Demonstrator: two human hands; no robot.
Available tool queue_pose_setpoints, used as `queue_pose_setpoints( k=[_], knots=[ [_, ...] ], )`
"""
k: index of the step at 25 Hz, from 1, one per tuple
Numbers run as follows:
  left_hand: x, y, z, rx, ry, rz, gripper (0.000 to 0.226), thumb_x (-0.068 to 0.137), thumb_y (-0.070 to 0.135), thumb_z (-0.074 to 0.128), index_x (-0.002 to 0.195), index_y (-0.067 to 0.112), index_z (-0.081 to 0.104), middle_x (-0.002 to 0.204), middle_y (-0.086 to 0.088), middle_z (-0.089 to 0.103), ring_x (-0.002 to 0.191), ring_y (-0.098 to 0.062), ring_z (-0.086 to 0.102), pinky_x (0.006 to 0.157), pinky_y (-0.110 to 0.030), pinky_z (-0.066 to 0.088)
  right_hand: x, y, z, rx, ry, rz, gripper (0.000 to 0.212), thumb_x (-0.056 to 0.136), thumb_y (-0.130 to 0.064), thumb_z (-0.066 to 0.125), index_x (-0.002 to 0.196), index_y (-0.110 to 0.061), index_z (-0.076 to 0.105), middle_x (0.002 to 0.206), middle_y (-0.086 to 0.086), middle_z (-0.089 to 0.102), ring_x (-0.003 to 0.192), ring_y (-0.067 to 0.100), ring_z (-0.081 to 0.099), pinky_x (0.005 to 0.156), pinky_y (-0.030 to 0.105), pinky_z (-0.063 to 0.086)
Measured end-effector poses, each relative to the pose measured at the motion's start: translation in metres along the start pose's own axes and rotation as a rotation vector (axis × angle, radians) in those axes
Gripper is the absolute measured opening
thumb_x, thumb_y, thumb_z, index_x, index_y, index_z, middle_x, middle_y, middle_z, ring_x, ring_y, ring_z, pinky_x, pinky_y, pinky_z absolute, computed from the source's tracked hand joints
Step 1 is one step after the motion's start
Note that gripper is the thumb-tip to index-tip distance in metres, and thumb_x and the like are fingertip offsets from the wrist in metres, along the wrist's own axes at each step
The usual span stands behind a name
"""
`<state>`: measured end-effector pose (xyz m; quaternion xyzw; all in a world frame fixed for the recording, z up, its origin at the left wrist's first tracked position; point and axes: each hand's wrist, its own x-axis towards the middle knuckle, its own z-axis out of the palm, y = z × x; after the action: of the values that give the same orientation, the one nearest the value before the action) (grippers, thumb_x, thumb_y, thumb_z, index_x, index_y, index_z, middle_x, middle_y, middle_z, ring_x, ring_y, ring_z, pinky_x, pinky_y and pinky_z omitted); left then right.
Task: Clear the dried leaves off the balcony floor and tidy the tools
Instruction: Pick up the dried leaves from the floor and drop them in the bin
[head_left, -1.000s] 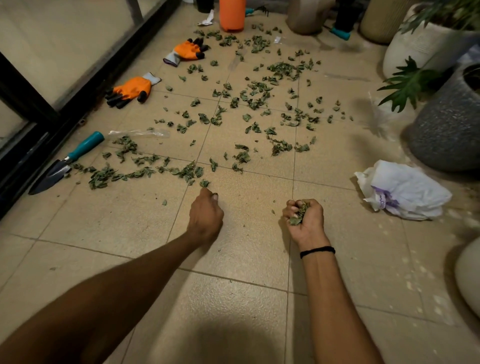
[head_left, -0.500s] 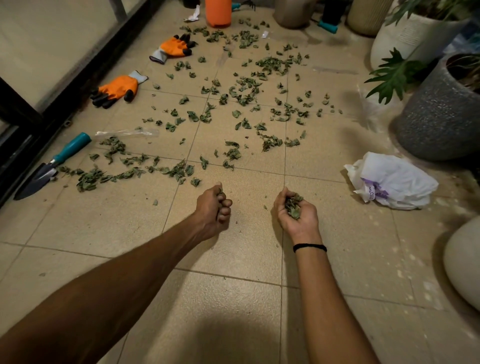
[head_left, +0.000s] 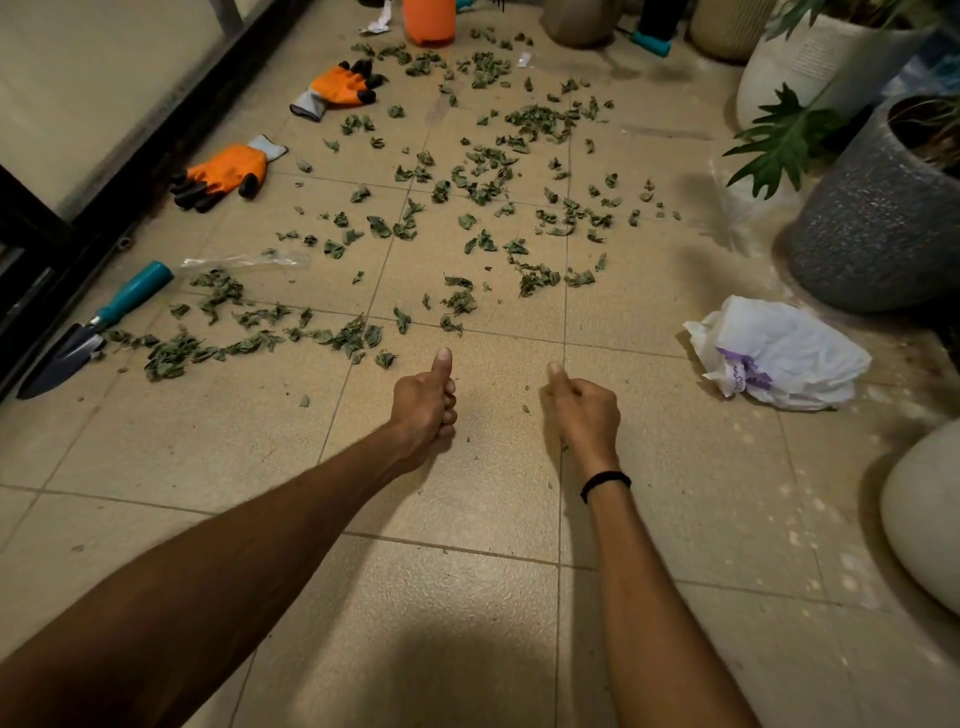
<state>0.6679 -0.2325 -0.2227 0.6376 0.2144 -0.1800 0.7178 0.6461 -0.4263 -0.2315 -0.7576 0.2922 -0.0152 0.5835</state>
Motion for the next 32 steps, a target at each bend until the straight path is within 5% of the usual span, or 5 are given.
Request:
queue_pose_setpoints(
  k=[4, 10, 16, 21, 32],
  knots=[
    [-0.007, -0.013, -0.004, 0.466, 0.096, 0.346, 0.047, 0.099, 0.05, 0.055, 0.071, 0.011, 0.058, 0.063, 0.002, 0.06, 0.054, -0.003, 0.054, 0.05, -0.02, 0.042, -0.017, 0.021, 0.014, -0.377, 0.002, -0.338, 0.016, 0.089, -0.024, 0.071, 0.096, -0.011, 0.078, 0.083, 0.001, 0.071, 0.076, 0.015, 0.063, 0.072, 0.019, 0.05],
    [-0.009, -0.022, -0.012, 0.645, 0.145, 0.456, 0.036, 0.101, 0.043, 0.054, 0.081, 0.015, 0.063, 0.07, 0.001, 0.063, 0.064, -0.011, 0.056, 0.059, -0.025, 0.042, -0.009, 0.032, 0.028, -0.542, 0.123, -0.436, 0.016, 0.099, -0.023, 0.056, 0.095, -0.017, 0.07, 0.09, -0.005, 0.062, 0.076, 0.011, 0.057, 0.066, 0.021, 0.044],
    [0.002, -0.019, -0.006, 0.82, 0.11, 0.568, 0.035, 0.104, 0.038, 0.049, 0.102, 0.008, 0.068, 0.086, -0.003, 0.071, 0.073, -0.013, 0.062, 0.064, -0.027, 0.043, 0.01, -0.002, -0.019, 0.992, -0.038, 0.43, 0.028, 0.101, -0.014, 0.039, 0.075, -0.015, 0.049, 0.067, 0.002, 0.055, 0.044, 0.008, 0.034, 0.036, 0.019, 0.024],
    [0.03, -0.004, 0.034, 1.051, -0.059, 0.697, 0.043, 0.099, 0.039, 0.059, 0.129, 0.009, 0.065, 0.115, -0.013, 0.072, 0.098, -0.024, 0.068, 0.077, -0.022, 0.041, 0.007, -0.001, -0.036, 1.098, -0.135, 0.413, 0.02, 0.091, -0.005, 0.038, 0.084, -0.012, 0.055, 0.067, -0.001, 0.048, 0.043, 0.008, 0.032, 0.035, 0.019, 0.023],
    [0.034, -0.037, 0.068, 1.177, -0.044, 0.731, 0.022, 0.104, 0.034, 0.047, 0.097, 0.016, 0.058, 0.095, -0.003, 0.058, 0.074, -0.017, 0.056, 0.067, -0.037, 0.051, -0.065, 0.051, -0.029, -0.021, 0.146, 0.02, 0.021, 0.091, -0.03, 0.07, 0.077, -0.016, 0.076, 0.067, 0.001, 0.068, 0.059, 0.008, 0.057, 0.059, 0.02, 0.049]
  ],
)
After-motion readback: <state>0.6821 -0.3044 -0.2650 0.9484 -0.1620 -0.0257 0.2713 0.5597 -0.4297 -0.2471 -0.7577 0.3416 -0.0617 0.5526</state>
